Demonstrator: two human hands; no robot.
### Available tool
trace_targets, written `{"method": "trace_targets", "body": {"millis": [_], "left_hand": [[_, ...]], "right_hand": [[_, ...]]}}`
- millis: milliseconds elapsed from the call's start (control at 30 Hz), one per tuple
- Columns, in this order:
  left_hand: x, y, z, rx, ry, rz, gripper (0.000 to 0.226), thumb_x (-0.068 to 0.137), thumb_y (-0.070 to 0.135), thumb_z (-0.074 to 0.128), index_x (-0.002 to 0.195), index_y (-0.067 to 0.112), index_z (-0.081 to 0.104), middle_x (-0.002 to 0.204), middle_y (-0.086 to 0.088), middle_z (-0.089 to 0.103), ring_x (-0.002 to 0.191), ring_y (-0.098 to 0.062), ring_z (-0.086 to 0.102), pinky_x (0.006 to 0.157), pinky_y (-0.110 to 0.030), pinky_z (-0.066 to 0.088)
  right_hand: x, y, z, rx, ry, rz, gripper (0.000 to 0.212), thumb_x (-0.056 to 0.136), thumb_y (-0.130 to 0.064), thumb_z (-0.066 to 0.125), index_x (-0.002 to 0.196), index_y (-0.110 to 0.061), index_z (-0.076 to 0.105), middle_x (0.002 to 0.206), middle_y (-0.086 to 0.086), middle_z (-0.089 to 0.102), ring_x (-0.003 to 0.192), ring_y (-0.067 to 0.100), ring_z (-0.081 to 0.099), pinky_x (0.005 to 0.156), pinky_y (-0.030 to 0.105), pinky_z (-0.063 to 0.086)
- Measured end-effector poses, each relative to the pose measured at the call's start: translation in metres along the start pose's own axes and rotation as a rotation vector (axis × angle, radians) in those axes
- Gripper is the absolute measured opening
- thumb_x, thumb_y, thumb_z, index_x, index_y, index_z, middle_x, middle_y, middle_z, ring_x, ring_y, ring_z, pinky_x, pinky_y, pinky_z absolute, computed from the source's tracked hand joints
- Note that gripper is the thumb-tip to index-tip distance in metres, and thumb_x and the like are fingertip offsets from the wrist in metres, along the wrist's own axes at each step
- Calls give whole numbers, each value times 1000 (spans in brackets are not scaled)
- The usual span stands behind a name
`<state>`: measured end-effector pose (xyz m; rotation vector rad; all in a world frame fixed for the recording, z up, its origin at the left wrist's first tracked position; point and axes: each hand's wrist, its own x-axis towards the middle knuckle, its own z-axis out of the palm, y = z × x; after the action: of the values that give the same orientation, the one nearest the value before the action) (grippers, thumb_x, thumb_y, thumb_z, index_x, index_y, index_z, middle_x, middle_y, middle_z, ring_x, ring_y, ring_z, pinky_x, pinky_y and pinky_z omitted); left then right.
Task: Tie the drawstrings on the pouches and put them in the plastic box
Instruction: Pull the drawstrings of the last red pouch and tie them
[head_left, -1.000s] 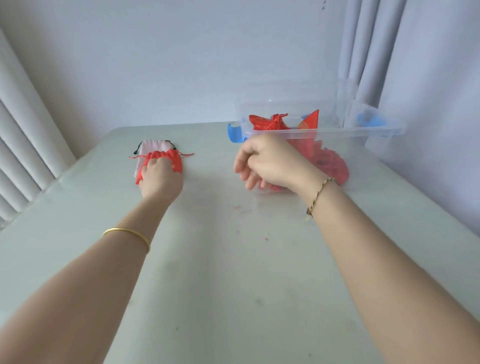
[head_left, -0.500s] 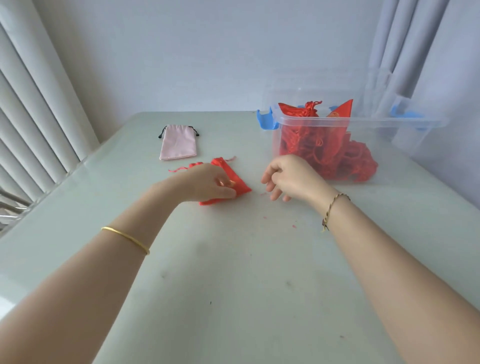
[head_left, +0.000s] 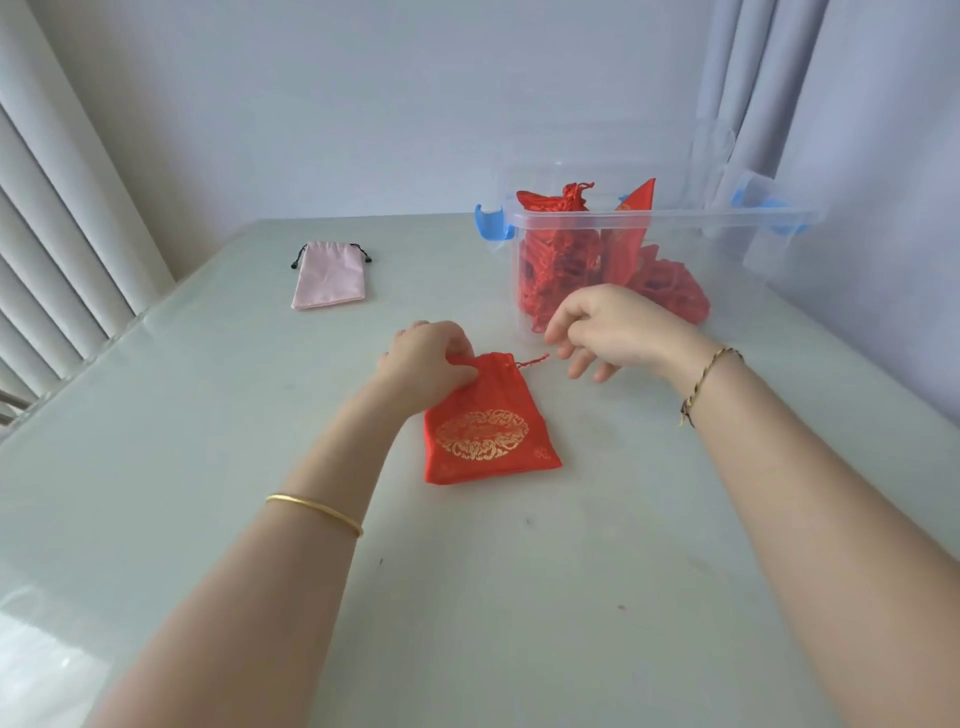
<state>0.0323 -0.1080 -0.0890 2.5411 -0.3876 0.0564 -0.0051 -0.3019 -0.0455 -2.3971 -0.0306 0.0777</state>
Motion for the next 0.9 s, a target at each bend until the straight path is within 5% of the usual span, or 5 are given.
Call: {"method": "trace_targets", "body": {"millis": [233,367,567,767,900], "left_hand": [[-12,35,-37,-196,13,287,12,86,8,60,87,17,52,82,11,51,76,-8,45,65,-7,35],[-18,46,-49,-184,82,345,11,86,11,61,91,17,53,84,16,50,81,-10,47,67,-5,34],[-17,46,-55,-229,101,349,11,88,9,58,92,17,52,88,13,51,85,-9,47,66,-2,34],[-17,42,-59,-155,-3,299,17,92,17,52,94,33,47,107,-5,52,78,-5,47,69,-17,36],[-21,42,-65,-163,10,222,36,85,12,61,111,35,50,96,6,55,75,-3,53,60,1,37]], "right_hand": [[-10,2,-21,86,-148,-33,33,89,0,43,116,-15,55,114,7,57,89,20,62,67,31,53],[-11,3,-22,171,-265,-46,24,92,-9,52,116,-8,54,115,13,59,86,22,66,63,28,53],[-12,1,-28,209,-186,-79,21,97,-14,45,82,-10,59,80,9,65,67,18,64,52,21,45],[-10,1,-34,380,-61,-130,24,98,-15,41,94,-4,62,73,10,67,52,9,63,46,17,43],[-10,-3,-33,377,5,-163,25,99,-11,40,89,-9,63,75,12,67,53,12,63,49,19,44]]}}
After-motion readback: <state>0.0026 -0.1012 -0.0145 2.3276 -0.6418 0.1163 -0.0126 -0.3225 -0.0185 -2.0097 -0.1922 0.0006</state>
